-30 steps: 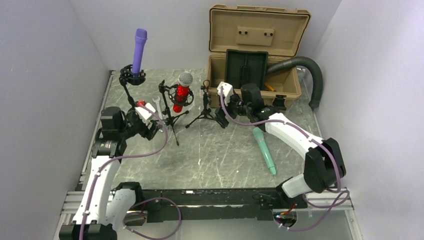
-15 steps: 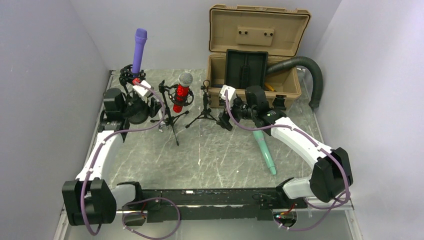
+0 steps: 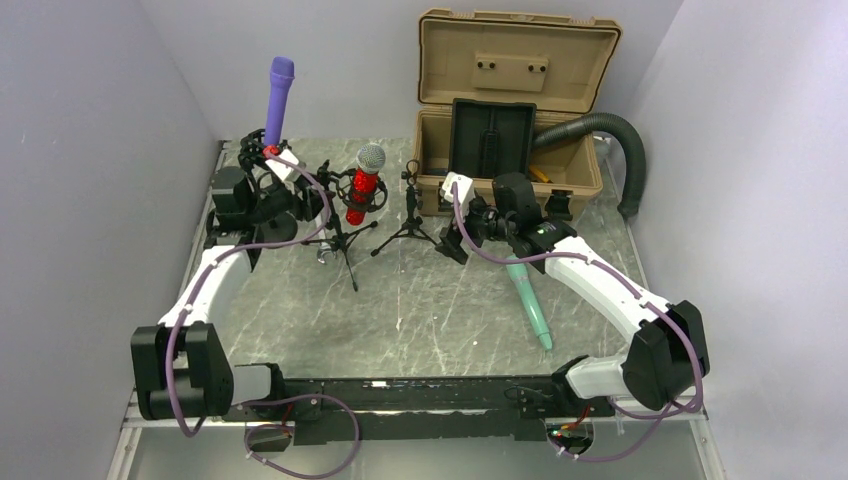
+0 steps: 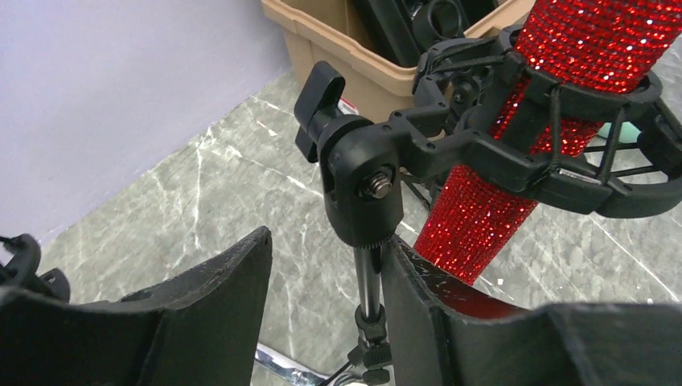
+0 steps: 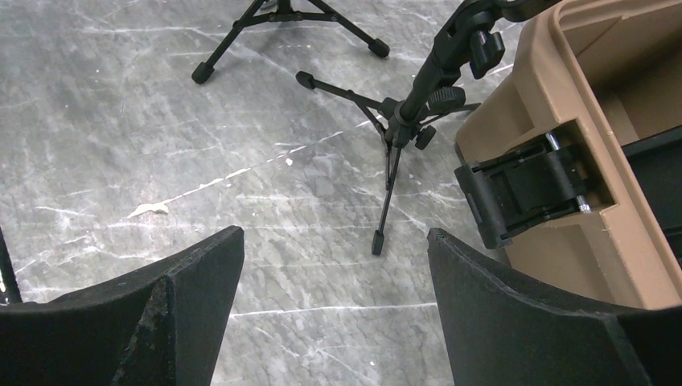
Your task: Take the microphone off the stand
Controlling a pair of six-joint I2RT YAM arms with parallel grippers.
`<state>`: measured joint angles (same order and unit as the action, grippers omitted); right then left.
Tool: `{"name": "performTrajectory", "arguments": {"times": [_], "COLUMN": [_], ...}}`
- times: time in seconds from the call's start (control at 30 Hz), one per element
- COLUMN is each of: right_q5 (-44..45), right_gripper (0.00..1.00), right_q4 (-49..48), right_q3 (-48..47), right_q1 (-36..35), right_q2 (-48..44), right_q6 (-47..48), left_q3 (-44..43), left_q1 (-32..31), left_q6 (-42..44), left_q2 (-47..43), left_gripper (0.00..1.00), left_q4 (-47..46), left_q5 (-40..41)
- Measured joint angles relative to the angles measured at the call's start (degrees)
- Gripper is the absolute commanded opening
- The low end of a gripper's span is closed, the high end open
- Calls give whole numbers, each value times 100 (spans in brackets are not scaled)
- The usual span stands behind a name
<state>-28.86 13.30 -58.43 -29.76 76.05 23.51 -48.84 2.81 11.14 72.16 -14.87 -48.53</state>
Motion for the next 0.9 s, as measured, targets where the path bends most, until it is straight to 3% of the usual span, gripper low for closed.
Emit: {"name": "performTrajectory", "arguments": {"times": [0.17,0.43,0.53,0.9], "right_q5": [0,-7,-4,-2], "right_gripper": [86,86,86,86], "right_q4": [48,94,177,533], "right_q3": [0,2,0,-188], "right_q1": [0,0,0,0], "right_q2": [-11,-153,-280,-662], "right_q6": [4,7,9,33], "left_q3": [0,267,426,953], "left_q1": [0,0,0,-4], "left_q6": [-197,-1016,-1272,-1397], "left_q2": [186,439,459,-264], "left_gripper": [47,19,0,0], "left_q4": [-361,-1414,-1720,-1585], "left_q5": [-317,-673,-737,-627]}}
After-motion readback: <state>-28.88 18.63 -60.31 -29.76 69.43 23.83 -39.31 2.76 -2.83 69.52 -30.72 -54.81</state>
